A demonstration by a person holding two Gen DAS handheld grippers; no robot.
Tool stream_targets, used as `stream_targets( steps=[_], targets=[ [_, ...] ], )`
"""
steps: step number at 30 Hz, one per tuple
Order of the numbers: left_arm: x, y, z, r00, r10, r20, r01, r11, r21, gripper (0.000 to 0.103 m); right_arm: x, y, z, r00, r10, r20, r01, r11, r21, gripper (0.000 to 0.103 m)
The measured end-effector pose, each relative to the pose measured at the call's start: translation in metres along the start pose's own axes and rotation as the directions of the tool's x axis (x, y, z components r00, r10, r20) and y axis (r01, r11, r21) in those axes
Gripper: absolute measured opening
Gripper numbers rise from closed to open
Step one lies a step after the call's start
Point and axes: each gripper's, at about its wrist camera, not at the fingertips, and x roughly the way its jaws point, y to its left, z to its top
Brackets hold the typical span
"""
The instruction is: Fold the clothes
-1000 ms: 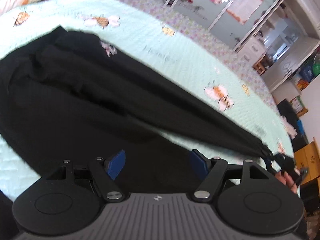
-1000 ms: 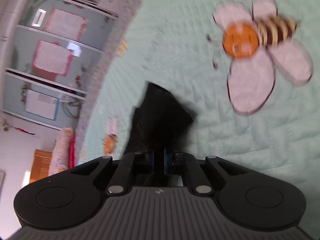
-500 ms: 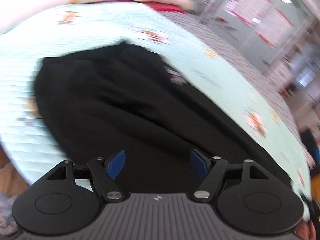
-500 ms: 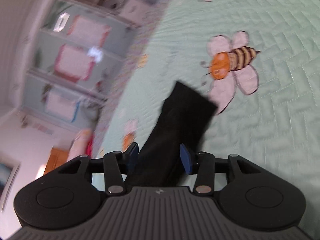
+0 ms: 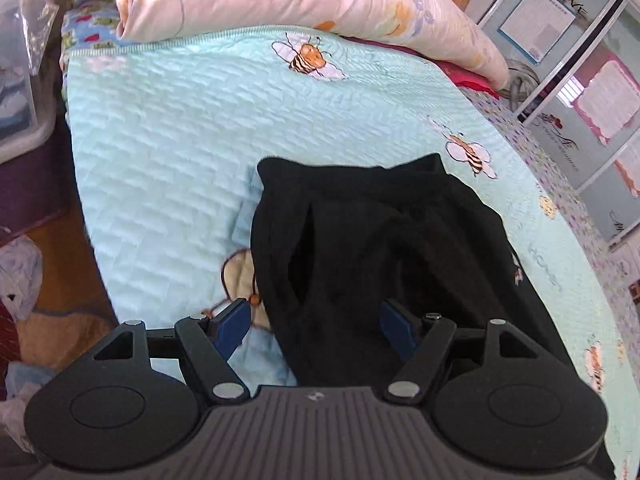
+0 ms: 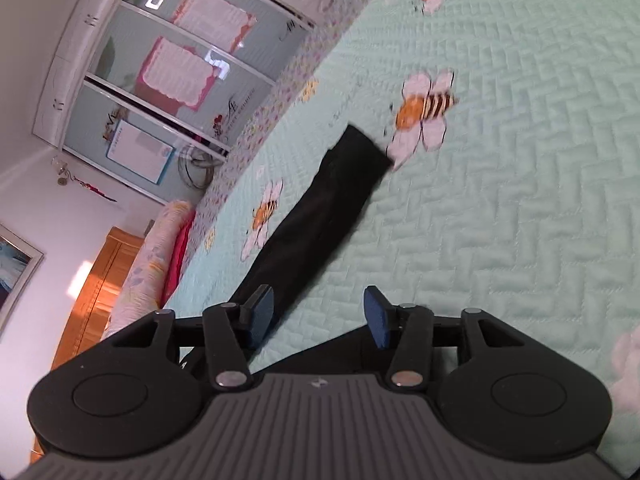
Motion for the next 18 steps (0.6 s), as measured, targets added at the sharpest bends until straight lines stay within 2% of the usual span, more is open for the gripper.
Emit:
stream_targets(
  steps=[2, 4, 6, 9, 10, 11, 12, 13, 14, 15, 18],
  targets=[
    [0.015, 0.003, 0.012, 0.998, 0.053, 0.016, -0.053, 0.998, -0.023, 0.075, 0.013, 0.003, -0.004, 0.999, -0.026, -0.037, 0.026, 1.000, 0.003, 0.051],
    [0.029, 0.011, 0.024, 0.995, 0.097, 0.014, -0.096, 0.993, -0.063, 0.075, 0.021, 0.005, -0.009, 0.998, -0.018, -0.065, 0.019, 1.000, 0.013, 0.051],
    [0.051, 0.019, 0.036, 0.996, 0.090, -0.031, -0.092, 0.991, -0.094, 0.075, 0.024, 0.007, -0.016, 0.996, -0.010, -0.088, 0.011, 1.000, 0.012, 0.051],
    [0.078, 0.020, 0.040, 0.993, 0.078, -0.091, -0.086, 0.992, -0.092, 0.075, 0.024, 0.007, -0.022, 0.994, -0.018, -0.107, 0.019, 1.000, 0.008, 0.051],
    [0.078, 0.016, 0.038, 0.993, 0.083, -0.080, -0.088, 0.994, -0.063, 0.075, 0.022, 0.006, -0.024, 0.994, -0.018, -0.109, 0.019, 1.000, 0.012, 0.051],
    [0.077, 0.011, 0.036, 0.994, 0.088, -0.066, -0.090, 0.995, -0.032, 0.058, 0.020, 0.006, -0.025, 0.994, -0.019, -0.109, 0.021, 1.000, 0.015, 0.051],
    [0.071, 0.009, 0.031, 0.997, 0.042, -0.064, -0.045, 0.998, -0.042, 0.019, 0.018, 0.005, -0.026, 0.994, -0.020, -0.110, 0.022, 1.000, 0.018, 0.051],
    [0.064, 0.008, 0.026, 0.998, -0.009, -0.062, 0.006, 0.998, -0.056, 0.004, 0.015, 0.004, -0.027, 0.993, -0.021, -0.113, 0.023, 1.000, 0.019, 0.051],
    [0.053, 0.008, 0.019, 0.998, -0.048, -0.035, 0.045, 0.996, -0.081, 0.005, 0.011, 0.004, -0.028, 0.993, -0.023, -0.117, 0.025, 0.999, 0.020, 0.051],
    [0.040, 0.007, 0.011, 0.999, -0.054, 0.005, 0.054, 0.995, -0.083, 0.005, 0.007, 0.002, -0.030, 0.992, -0.023, -0.124, 0.026, 0.999, 0.020, 0.051],
    [0.011, 0.010, -0.010, 0.996, -0.029, 0.088, 0.037, 0.995, -0.097, 0.004, -0.012, -0.003, -0.038, 0.986, -0.025, -0.162, 0.029, 0.999, 0.024, 0.051]
  ],
)
